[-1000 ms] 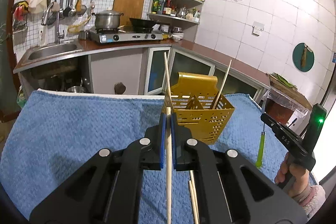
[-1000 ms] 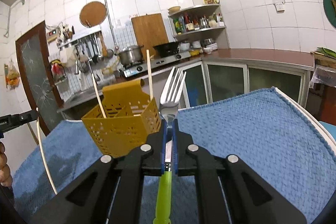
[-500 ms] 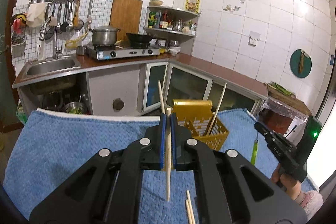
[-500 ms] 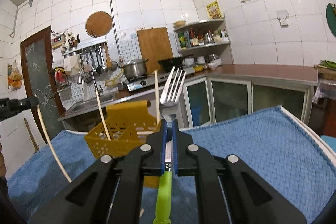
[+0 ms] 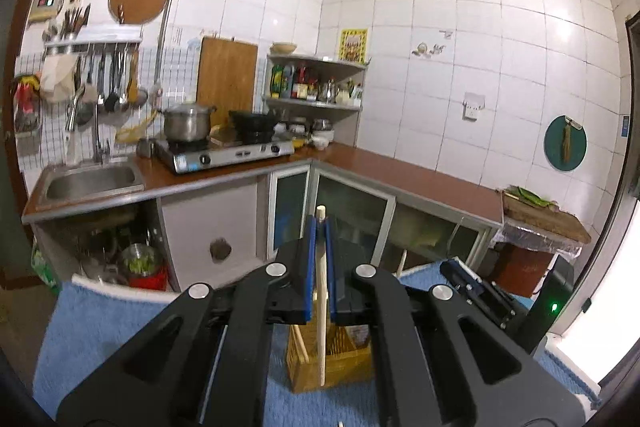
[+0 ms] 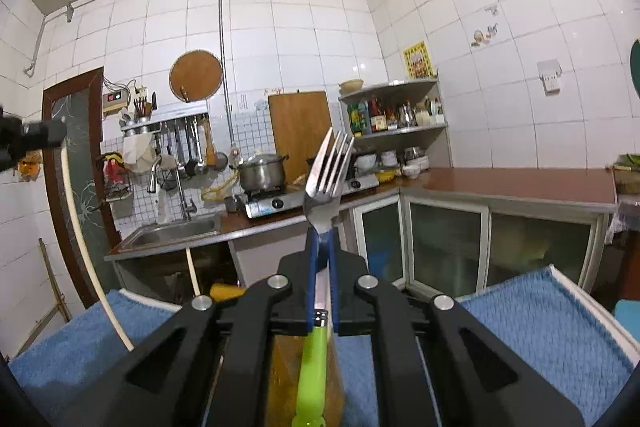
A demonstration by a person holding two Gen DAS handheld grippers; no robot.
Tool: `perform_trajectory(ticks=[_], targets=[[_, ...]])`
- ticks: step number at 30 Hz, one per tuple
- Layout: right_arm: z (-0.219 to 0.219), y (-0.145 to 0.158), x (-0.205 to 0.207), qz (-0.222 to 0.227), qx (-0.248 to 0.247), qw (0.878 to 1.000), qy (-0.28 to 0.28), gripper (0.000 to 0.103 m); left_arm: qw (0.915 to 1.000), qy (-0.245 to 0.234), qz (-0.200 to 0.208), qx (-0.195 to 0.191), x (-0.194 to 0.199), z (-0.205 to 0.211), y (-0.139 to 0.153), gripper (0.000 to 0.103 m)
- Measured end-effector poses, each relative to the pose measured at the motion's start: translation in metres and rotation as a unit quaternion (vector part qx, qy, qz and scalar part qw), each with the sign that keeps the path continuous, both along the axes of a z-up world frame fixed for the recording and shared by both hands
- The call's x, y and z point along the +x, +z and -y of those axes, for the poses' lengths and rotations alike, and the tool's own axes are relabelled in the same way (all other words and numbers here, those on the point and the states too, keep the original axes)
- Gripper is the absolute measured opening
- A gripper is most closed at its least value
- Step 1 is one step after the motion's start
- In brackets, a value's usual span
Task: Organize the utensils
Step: 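Lower the chopstick and fork into the holder and open both tools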
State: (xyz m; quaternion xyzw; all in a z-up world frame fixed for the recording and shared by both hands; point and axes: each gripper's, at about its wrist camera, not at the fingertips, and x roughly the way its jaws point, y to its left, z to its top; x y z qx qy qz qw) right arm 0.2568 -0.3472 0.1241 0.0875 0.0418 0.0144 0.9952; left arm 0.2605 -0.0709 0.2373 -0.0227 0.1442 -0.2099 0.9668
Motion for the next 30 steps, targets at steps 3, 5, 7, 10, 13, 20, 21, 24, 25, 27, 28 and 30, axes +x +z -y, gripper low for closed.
perform_trajectory(ticks=[3,5,7,10,13,20,21,24,25,27,28,30], targets=[[-0.008,0.013,0.006,0.019,-0.011,1.000,-0.007,0.006,0.9999,0.001,0.016,0.002,0.010,0.008,0.015,0.003],[-0.013,0.018,0.011,0.030,-0.021,0.999,-0.015,0.006,0.9997,0.002,0.025,0.005,0.019,0.015,0.019,0.003],[-0.018,0.016,0.015,0.036,-0.026,0.999,-0.020,0.006,0.9995,0.003,0.030,0.010,0.030,0.023,0.015,0.003],[-0.024,0.006,0.024,0.033,-0.032,0.999,-0.025,0.006,0.9995,0.001,0.026,0.018,0.042,0.033,0.001,0.003],[-0.026,-0.004,0.033,0.024,-0.028,0.999,-0.027,0.006,0.9991,-0.002,0.017,0.038,0.056,0.043,-0.024,0.003],[-0.036,-0.029,0.038,0.027,-0.052,0.997,-0.044,0.006,0.9988,0.000,-0.011,0.048,0.074,0.043,-0.070,0.003],[-0.037,-0.032,0.039,0.027,-0.055,0.997,-0.045,0.006,0.9987,0.003,-0.013,0.049,0.075,0.042,-0.077,0.003],[-0.042,-0.048,0.038,0.019,-0.068,0.997,-0.043,0.006,0.9983,0.010,-0.022,0.052,0.078,0.038,-0.094,0.003],[-0.044,-0.052,0.039,0.017,-0.070,0.996,-0.043,0.006,0.9984,0.010,-0.024,0.050,0.079,0.037,-0.098,0.003],[-0.044,-0.063,0.037,0.008,-0.072,0.996,-0.044,0.006,0.9981,0.009,-0.034,0.050,0.081,0.035,-0.110,0.003],[-0.044,-0.067,0.036,0.003,-0.073,0.996,-0.043,0.006,0.9979,0.008,-0.038,0.051,0.081,0.034,-0.114,0.003],[-0.044,-0.073,0.034,-0.009,-0.080,0.996,-0.040,0.006,0.9974,0.011,-0.047,0.053,0.080,0.033,-0.124,0.003]])
